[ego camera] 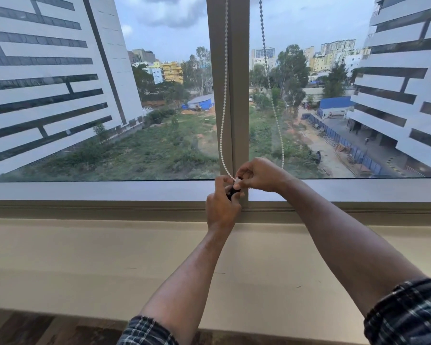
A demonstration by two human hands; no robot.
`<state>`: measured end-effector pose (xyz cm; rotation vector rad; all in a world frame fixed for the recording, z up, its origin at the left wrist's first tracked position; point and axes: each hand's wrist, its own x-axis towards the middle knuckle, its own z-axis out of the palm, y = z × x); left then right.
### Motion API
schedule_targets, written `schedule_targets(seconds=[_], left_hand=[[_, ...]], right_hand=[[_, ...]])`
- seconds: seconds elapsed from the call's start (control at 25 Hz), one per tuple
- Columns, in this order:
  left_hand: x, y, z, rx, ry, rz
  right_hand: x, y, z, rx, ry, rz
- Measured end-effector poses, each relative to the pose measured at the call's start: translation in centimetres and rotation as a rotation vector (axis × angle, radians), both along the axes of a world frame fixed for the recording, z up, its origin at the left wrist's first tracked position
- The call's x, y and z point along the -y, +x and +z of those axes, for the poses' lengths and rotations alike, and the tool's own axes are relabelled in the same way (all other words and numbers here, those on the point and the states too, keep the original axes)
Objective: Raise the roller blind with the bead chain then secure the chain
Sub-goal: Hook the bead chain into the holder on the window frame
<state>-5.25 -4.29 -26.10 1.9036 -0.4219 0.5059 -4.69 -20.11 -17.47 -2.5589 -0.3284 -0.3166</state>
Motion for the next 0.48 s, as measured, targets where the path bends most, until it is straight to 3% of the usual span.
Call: schedule_targets(seconds=[0.12, 0.24, 0.32, 0.48], left_hand=[[-0.1, 0.1, -0.6, -0.093, -0.069, 0.024], [-0.3, 0.4, -1.3, -0.184, -0.126, 0.029], [-0.4, 0.5, -1.9, -0.230, -0.125, 0.020], [-0.9, 0.8, -2.9, -0.261, -0.110, 0.001]], right_hand=[[-1.0, -0.8, -2.3, 0.287, -0.153, -0.037], [-1.8, -1.4, -6.1, 0.564, -0.148, -0.040], [-2.1, -1.6, -7.9, 0.556, -0.026, -0.096], [-2.8, -1.1, -9.1, 0.293, 0.240, -0.300]])
